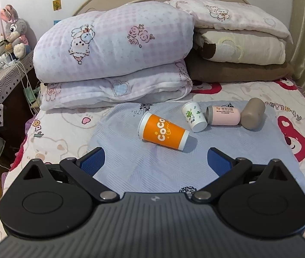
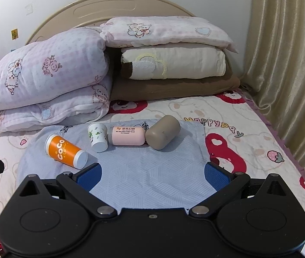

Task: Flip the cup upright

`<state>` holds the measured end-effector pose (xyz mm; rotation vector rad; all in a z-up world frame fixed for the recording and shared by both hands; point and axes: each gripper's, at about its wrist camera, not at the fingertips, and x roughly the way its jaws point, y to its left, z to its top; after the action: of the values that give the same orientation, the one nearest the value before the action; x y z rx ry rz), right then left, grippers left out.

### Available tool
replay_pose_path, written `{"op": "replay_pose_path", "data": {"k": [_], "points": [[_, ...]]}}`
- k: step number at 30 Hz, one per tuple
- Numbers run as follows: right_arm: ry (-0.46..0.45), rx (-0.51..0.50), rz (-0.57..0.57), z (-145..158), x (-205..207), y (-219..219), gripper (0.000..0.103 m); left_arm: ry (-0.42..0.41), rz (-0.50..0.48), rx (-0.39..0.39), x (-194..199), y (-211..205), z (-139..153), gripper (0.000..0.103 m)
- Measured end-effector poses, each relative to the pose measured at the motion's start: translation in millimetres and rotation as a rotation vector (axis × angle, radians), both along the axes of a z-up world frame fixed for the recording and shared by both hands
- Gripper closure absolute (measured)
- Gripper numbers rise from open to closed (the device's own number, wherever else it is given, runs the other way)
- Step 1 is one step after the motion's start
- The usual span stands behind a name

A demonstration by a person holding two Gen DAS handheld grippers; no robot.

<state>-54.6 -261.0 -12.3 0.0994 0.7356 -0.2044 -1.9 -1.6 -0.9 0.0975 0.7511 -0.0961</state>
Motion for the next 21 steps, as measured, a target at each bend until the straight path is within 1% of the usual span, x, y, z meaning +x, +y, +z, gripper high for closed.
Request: {"op": "replay_pose_path", "data": {"k": [13, 21], "points": [[0.000, -0.005, -0.002, -1.7, -2.2, -2.8, 0.000, -0.008, 0.028, -0.003, 0.4, 6.9, 1.8, 0.000], [-0.001, -0.006, -0.003, -2.2, -1.8, -3.0, 0.000, 0.002, 0.017, -0.006, 1.3, 5.8, -1.2, 0.000]]}}
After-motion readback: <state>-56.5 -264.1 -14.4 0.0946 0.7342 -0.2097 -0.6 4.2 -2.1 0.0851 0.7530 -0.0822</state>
